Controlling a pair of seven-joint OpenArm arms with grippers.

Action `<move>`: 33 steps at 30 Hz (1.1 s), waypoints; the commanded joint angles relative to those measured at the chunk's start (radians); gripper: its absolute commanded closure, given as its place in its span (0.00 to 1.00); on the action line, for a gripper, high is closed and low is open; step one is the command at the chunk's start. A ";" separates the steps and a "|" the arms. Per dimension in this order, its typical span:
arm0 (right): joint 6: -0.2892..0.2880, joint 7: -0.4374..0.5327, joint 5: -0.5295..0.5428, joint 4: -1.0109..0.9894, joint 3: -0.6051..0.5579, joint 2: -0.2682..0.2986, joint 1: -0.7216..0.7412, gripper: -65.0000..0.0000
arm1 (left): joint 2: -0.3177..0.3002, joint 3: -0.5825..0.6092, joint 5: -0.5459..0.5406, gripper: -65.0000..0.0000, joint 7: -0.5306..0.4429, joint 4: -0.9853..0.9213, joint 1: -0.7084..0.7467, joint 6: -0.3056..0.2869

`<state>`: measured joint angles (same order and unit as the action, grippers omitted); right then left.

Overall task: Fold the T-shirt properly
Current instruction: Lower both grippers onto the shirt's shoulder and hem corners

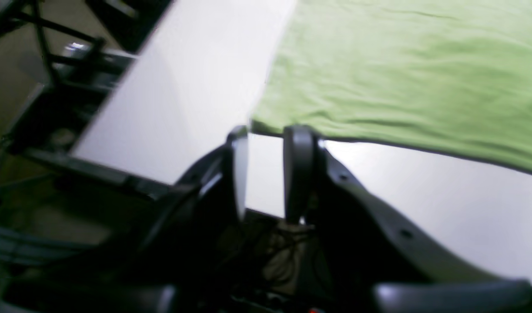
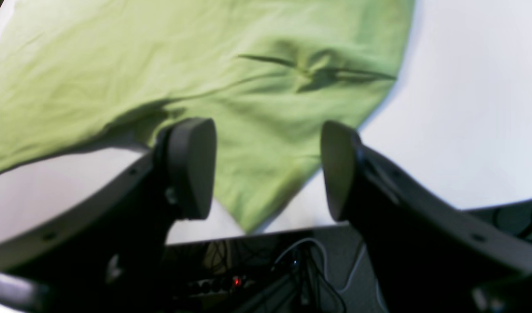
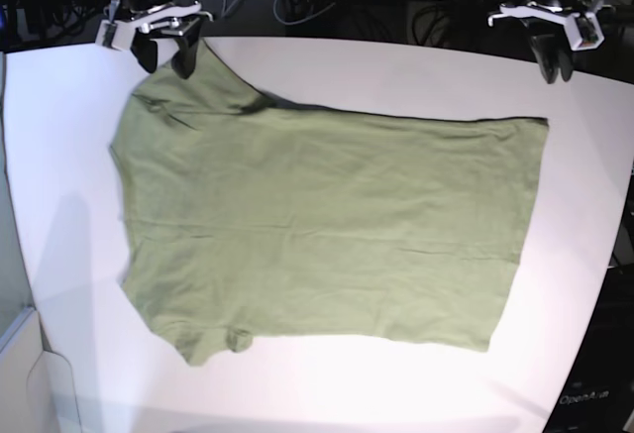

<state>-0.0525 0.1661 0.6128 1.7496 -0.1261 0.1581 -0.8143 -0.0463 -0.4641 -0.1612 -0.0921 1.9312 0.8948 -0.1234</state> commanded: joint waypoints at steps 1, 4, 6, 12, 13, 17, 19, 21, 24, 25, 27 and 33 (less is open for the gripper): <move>-0.014 0.022 0.008 0.003 0.003 0.001 -0.009 0.42 | -0.002 -0.009 -0.001 0.78 -0.025 0.017 0.013 0.004; -0.014 0.022 0.009 -0.033 0.003 -0.002 -0.004 0.42 | -0.004 -0.012 -0.001 0.78 -0.025 0.017 0.013 0.004; -0.014 0.022 0.009 -0.050 0.003 -0.002 0.006 0.42 | -0.005 -0.012 -0.001 0.78 -0.025 0.017 0.014 0.004; -0.016 0.022 0.009 -0.115 -0.007 -0.021 0.033 0.42 | -0.008 -0.012 -0.001 0.78 -0.025 0.017 0.010 0.004; -0.016 0.022 0.009 -0.116 -0.017 -0.021 0.034 0.42 | -0.010 -0.012 -0.001 0.78 -0.025 0.017 0.010 0.004; -0.016 0.022 0.009 -0.116 -0.048 -0.018 0.042 0.42 | -0.010 -0.012 -0.001 0.78 -0.025 0.015 0.007 0.004; -0.016 0.022 0.009 -0.116 -0.050 -0.021 0.042 0.43 | -0.011 -0.014 -0.001 0.78 -0.025 0.015 0.007 0.004; -0.016 0.022 0.009 -0.116 -0.050 -0.022 0.051 0.43 | -0.011 -0.014 -0.001 0.78 -0.025 0.015 0.007 0.004; -0.016 0.022 0.009 -0.116 -0.050 -0.022 0.060 0.57 | -0.011 -0.014 -0.001 0.78 -0.024 0.015 0.007 0.004; -0.016 0.022 0.009 -0.116 -0.050 -0.022 0.062 0.64 | -0.011 -0.014 0.001 0.78 -0.024 0.015 0.007 0.004; -0.016 0.022 0.009 -0.116 -0.050 -0.022 0.062 0.82 | -0.011 -0.014 0.001 0.78 0.010 0.015 0.004 0.004; -0.016 0.022 0.009 -0.116 -0.050 -0.018 0.075 1.00 | -0.043 -0.014 -0.002 0.78 0.188 0.017 -0.064 0.004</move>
<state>-0.0559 0.1677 0.6140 1.6203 -0.1764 0.1356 -0.7341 -0.0845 -0.4736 -0.1616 0.1238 1.9308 0.8154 -0.1230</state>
